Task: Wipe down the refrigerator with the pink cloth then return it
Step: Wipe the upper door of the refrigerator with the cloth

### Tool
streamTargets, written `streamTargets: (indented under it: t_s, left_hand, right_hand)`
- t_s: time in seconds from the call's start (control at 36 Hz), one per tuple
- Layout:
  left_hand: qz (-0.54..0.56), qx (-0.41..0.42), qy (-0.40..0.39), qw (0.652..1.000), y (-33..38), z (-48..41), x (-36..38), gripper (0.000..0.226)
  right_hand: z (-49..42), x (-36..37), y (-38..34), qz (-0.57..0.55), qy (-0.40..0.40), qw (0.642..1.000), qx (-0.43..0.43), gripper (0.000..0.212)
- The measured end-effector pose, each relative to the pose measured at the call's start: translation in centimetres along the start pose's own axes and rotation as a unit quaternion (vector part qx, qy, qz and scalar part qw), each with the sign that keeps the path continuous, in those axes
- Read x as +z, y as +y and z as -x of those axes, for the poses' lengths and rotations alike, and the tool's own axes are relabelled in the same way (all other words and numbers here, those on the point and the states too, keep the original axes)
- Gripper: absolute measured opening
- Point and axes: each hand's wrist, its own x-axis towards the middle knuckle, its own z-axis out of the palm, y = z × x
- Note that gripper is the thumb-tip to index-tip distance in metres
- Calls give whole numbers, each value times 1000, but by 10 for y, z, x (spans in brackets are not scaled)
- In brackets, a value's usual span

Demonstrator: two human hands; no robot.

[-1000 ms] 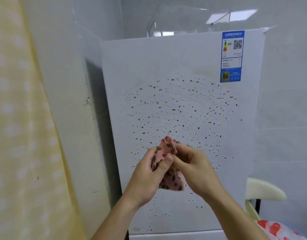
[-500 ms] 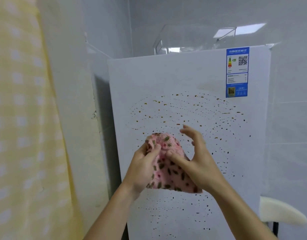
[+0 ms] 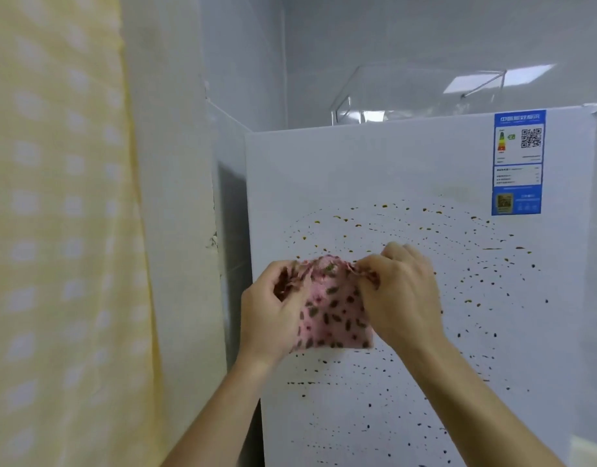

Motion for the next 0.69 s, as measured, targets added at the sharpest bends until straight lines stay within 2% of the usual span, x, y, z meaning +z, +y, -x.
streamTargets:
  t_s: [0.06,0.08,0.22,0.28,0.33,0.36,0.47,0.61,0.69]
  left_hand:
    - [-28,46,56,997,-2,-12,2,15]
    - [-33,64,79,994,-4,-19,3,16]
    - [-85,115,173,975,-11,-60,-1,17]
    - [-99,141,207,963,-14,-74,-4,17]
    - [-115,185,230,949,-21,-84,-9,18]
    - [-127,205,236,941,-27,-90,-12,19]
    - [-174,253,244,920,-48,-107,-27,22]
    - [-160,285,190,926,-67,-126,-61,47]
    - [-255,263,191,911,-77,-148,-85,58]
  right_hand:
    - [-6,12,-11,46,107,992,-46,30]
    - [-10,16,-19,44,134,989,-49,36]
    - [-32,42,-52,-2,211,977,-24,35]
    - [-34,61,-59,-82,177,981,-22,47]
    - [-28,79,-65,-180,93,979,-13,61]
    - [-25,91,-68,-186,76,979,-18,66]
    - [-22,124,-65,-45,89,993,-62,66]
    - [-31,132,-72,107,65,990,-71,63]
    - [-40,134,-75,146,74,983,-85,61]
